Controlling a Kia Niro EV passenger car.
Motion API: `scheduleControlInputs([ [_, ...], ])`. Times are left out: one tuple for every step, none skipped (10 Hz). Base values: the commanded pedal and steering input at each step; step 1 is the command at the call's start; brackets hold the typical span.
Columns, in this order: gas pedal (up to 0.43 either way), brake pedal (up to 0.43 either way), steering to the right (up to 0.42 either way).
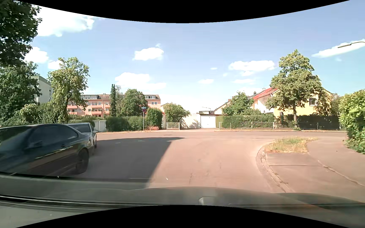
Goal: Follow the waypoints while adhering to traffic rules and regulations
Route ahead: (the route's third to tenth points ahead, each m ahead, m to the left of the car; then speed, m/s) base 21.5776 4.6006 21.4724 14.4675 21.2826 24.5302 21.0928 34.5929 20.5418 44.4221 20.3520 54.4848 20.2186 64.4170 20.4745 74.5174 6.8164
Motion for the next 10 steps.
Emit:
scheduleControlInputs([
  [0.0,0.195,0.017],
  [0.0,0.207,0.018],
  [0.0,0.226,0.018],
  [0.0,0.232,0.017],
  [0.0,0.232,0.016],
  [0.0,0.238,0.013],
  [0.0,0.244,0.012],
  [0.0,0.256,0.01],
  [0.0,0.274,0.005],
  [0.0,0.287,0.0],
])
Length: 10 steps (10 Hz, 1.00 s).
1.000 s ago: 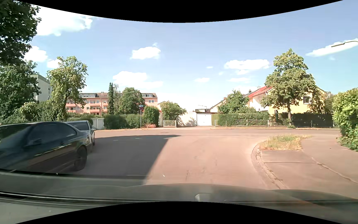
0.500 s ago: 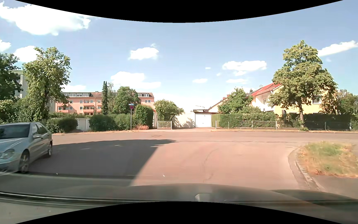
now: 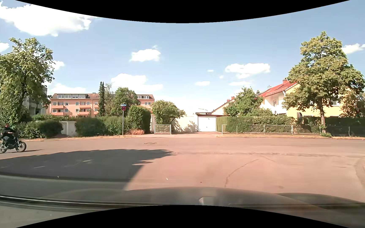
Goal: Follow the waypoints while adhering to traffic rules and regulations
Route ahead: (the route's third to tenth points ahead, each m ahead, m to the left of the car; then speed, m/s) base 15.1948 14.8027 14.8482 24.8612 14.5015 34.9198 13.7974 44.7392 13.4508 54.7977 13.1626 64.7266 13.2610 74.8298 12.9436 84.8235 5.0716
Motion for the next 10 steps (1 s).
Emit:
scheduleControlInputs([
  [0.0,0.287,-0.003],
  [0.0,0.28,-0.002],
  [0.0,0.28,-0.002],
  [0.0,0.287,-0.003],
  [0.0,0.293,-0.003],
  [0.0,0.299,-0.008],
  [0.0,0.299,-0.014],
  [0.0,0.28,-0.019],
  [0.0,0.268,-0.021],
  [0.0,0.25,-0.024],
])
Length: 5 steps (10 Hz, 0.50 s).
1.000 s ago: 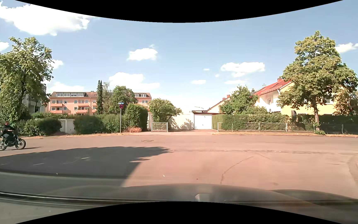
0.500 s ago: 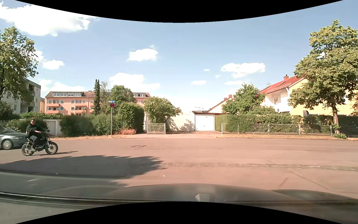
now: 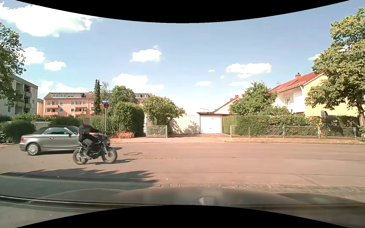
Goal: Follow the waypoints while adhering to traffic rules and regulations
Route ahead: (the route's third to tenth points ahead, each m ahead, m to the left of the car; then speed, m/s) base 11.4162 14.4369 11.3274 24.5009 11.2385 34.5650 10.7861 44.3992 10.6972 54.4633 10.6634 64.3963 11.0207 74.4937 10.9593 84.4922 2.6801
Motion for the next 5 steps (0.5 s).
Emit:
scheduleControlInputs([
  [0.0,0.238,-0.03],
  [0.0,0.226,-0.036],
  [0.0,0.22,-0.042],
  [0.0,0.22,-0.048],
  [0.0,0.207,-0.053],
])
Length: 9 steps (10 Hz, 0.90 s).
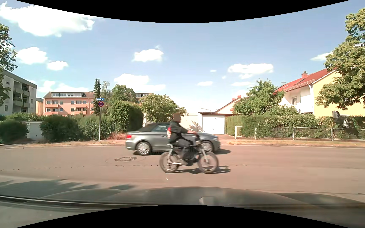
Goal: Follow the waypoints while adhering to traffic rules and regulations
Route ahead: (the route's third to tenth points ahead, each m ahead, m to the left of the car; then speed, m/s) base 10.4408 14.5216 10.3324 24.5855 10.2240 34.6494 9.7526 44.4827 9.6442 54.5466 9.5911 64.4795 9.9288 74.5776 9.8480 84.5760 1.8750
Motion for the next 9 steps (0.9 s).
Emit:
scheduleControlInputs([
  [0.0,0.189,-0.06],
  [0.0,0.159,-0.071],
  [0.0,0.14,-0.082],
  [0.0,0.122,-0.092],
  [0.0,0.018,-0.105],
  [0.0,0.006,-0.127],
  [0.0,0.006,-0.151],
  [0.0,0.006,-0.185],
  [0.028,0.006,-0.217],
])
